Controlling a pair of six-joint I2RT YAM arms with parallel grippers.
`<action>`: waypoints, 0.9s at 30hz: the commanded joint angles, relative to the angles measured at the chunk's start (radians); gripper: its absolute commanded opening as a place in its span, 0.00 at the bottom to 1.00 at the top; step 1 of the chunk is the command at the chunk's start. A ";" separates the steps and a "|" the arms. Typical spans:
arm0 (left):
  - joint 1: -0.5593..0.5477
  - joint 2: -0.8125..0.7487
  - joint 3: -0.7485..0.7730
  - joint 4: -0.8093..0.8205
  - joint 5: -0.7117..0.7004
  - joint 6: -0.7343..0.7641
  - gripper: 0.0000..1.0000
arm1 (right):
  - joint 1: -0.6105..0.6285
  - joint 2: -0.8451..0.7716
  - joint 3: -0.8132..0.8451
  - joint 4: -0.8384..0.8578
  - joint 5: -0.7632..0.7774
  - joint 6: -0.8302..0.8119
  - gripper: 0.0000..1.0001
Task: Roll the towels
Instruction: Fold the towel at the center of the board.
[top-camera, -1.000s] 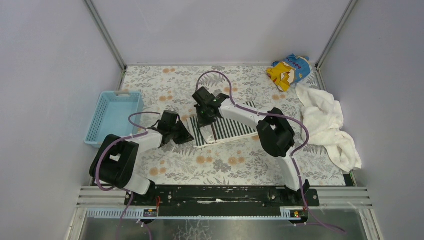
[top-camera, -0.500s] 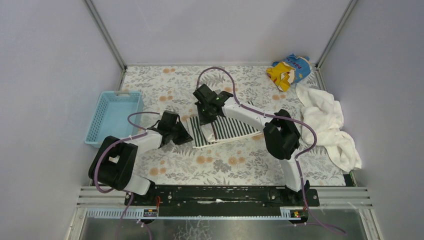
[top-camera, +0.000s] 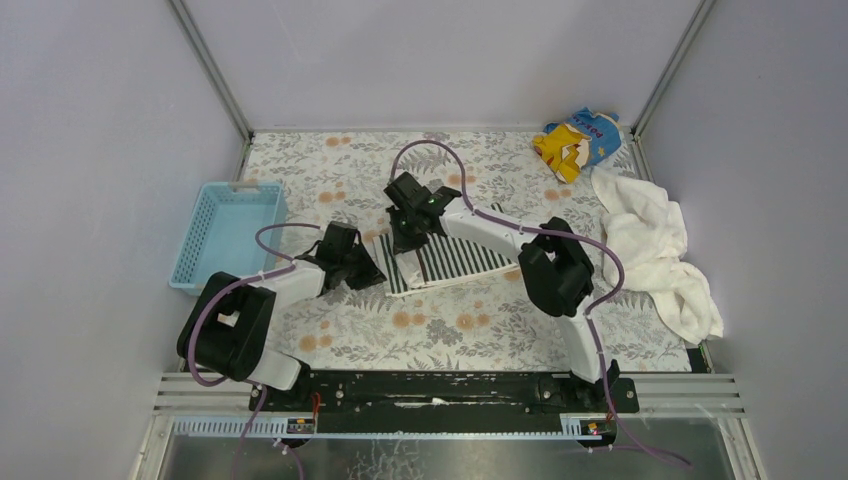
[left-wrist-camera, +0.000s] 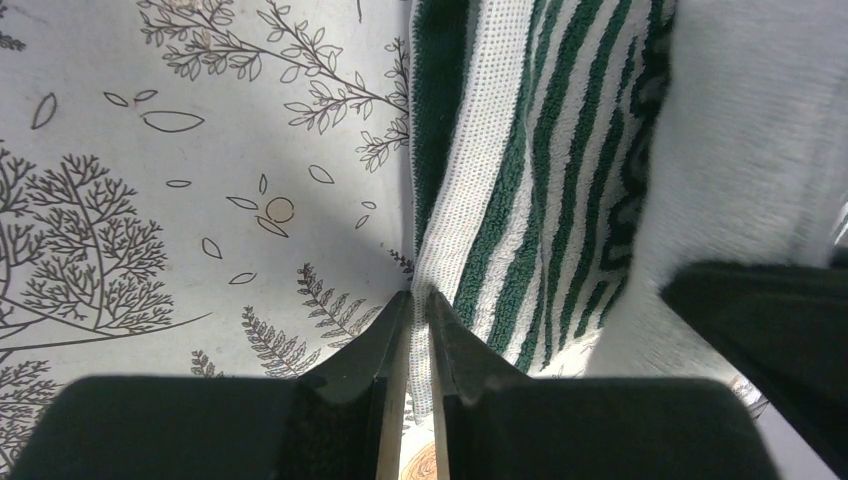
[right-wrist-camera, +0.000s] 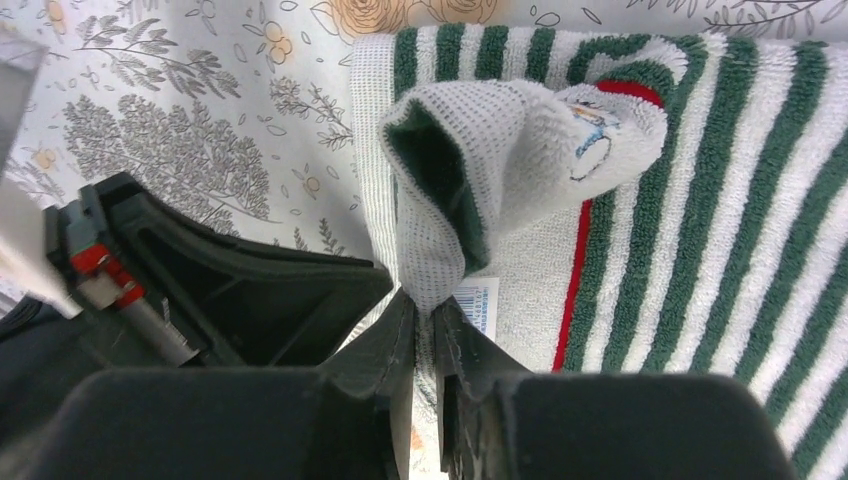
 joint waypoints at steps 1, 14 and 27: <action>-0.013 0.002 -0.007 -0.032 -0.036 0.019 0.11 | 0.016 0.040 -0.006 0.072 -0.030 0.046 0.19; -0.013 -0.155 0.012 -0.181 -0.175 0.021 0.26 | 0.016 -0.155 -0.114 0.114 -0.001 -0.037 0.48; -0.065 -0.283 0.118 -0.283 -0.108 -0.006 0.39 | -0.143 -0.502 -0.514 0.232 0.029 -0.219 0.65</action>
